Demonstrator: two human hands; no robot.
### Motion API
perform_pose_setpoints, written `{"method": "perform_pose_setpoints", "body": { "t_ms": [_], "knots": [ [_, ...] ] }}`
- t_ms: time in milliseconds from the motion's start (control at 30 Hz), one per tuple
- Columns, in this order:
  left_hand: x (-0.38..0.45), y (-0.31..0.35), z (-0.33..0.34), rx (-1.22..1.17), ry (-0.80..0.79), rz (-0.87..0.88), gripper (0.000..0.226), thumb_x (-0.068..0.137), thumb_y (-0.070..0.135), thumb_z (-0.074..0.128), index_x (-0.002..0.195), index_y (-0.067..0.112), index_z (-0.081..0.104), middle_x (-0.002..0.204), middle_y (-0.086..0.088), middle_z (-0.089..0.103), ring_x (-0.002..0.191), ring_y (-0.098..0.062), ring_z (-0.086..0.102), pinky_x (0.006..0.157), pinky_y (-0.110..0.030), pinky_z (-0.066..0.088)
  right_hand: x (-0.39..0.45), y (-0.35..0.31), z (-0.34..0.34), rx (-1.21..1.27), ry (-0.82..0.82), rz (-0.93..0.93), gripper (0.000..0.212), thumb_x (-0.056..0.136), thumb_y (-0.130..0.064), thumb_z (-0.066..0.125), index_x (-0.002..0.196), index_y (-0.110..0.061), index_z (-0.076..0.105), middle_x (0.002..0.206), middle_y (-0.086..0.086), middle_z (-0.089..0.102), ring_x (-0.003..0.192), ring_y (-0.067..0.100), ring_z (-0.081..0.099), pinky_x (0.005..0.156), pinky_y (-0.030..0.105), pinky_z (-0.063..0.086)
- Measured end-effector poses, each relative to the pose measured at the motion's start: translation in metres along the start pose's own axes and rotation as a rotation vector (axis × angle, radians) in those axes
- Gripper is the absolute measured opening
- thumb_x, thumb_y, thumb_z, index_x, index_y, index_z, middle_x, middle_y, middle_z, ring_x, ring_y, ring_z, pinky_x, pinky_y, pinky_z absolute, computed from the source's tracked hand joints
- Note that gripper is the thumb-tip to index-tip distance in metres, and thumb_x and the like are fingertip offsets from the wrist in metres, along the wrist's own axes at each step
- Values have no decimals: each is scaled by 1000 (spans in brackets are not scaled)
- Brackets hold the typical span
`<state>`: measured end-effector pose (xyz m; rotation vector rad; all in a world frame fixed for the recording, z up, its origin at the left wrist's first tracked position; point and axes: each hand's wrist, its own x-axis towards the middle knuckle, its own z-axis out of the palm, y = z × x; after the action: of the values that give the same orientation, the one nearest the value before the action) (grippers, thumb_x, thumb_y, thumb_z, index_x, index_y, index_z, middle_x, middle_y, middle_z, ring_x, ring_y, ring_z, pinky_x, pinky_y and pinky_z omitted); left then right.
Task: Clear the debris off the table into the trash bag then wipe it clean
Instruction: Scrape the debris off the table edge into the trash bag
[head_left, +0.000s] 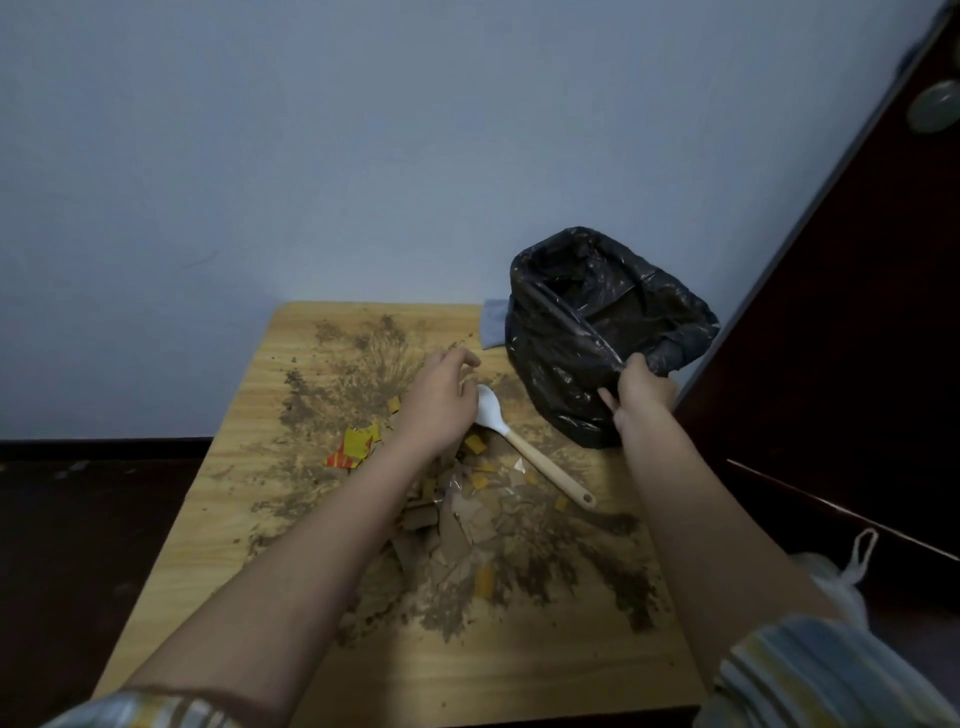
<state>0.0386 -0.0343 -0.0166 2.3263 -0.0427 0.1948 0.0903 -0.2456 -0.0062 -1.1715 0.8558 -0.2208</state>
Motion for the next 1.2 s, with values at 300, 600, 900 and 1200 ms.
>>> {"method": "perform_pose_setpoints", "body": {
  "t_ms": [300, 600, 900, 1200],
  "knots": [
    [-3, 38, -50, 564, 179, 445, 64, 93, 35, 55, 148, 19, 26, 157, -9, 15, 146, -26, 8, 118, -45, 7, -64, -10, 4, -314, -167, -316, 33, 82, -39, 57, 109, -18, 61, 100, 4, 66, 83, 20, 65, 78, 42, 59],
    [-26, 14, -119, 840, 101, 435, 27, 94, 17, 46, 120, 25, 49, 110, 2, 57, 106, -23, 55, 79, -32, 38, -148, -2, 42, -664, -443, -691, 18, 89, -36, 55, 95, -19, 52, 88, -3, 59, 86, 21, 57, 55, 24, 36],
    [-74, -43, -196, 957, 154, 312, 26, 91, 22, 52, 117, 27, 51, 108, 2, 58, 103, -22, 55, 73, -32, 37, -233, 37, 81, -1155, -619, -1704, 67, 87, -68, 40, 133, -22, 56, 153, 10, 32, 140, 31, 24, 115, 45, 23],
    [-119, -108, -275, 1101, 152, 528, 36, 62, 2, 82, 90, 22, 70, 83, 2, 69, 82, -23, 66, 88, -38, 52, -255, 61, 146, -1274, -795, -1257, 74, 95, -44, 51, 154, -24, 10, 158, 8, 19, 142, 29, 25, 112, 43, 30]
  ]
}}
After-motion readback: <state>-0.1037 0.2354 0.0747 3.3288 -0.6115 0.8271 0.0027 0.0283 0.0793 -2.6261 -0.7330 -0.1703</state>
